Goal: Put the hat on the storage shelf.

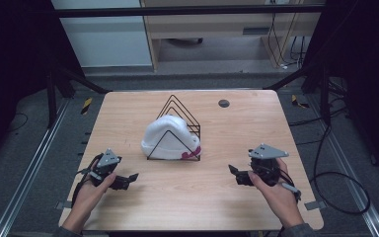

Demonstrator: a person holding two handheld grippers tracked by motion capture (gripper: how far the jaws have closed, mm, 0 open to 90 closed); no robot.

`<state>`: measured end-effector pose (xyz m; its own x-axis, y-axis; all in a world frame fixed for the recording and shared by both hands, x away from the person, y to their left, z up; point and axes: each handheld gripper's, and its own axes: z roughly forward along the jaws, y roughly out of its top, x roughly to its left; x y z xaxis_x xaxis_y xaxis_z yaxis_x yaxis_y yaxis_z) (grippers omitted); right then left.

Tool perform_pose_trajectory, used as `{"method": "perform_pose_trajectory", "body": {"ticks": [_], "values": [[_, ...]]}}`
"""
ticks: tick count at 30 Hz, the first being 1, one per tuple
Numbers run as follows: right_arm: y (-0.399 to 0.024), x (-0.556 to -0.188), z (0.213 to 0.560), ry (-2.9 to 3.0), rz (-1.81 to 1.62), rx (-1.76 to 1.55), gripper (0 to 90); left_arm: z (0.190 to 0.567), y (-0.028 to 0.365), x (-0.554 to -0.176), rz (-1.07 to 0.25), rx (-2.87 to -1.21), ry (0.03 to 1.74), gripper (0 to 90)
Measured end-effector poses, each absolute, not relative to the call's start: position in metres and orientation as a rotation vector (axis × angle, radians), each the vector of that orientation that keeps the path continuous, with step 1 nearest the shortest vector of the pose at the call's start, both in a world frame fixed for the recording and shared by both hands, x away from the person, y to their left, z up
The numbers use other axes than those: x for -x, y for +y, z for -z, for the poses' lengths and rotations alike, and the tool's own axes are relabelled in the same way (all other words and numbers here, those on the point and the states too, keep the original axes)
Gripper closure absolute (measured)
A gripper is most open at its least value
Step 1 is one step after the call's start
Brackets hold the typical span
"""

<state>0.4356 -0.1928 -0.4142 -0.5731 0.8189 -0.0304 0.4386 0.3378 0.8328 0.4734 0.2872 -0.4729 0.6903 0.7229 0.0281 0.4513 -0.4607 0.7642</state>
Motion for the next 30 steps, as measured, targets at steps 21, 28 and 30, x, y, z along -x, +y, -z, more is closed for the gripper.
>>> {"method": "perform_pose_trajectory", "body": {"ticks": [21,28,30], "values": [[-0.212,-0.46,0.49,2.177,-1.055,-1.306,14.0,0.496,0.306,-0.487,-0.477,-2.161,0.99,4.9],[-0.205,-0.479,0.498,2.125,-1.061,-1.374,14.7,0.501,0.314,-0.497,-0.5,-2.079,1.064,5.8],[-0.205,-0.486,0.504,2.107,-1.023,-1.393,14.7,0.503,0.313,-0.5,-0.503,-2.08,1.065,6.0]]}}
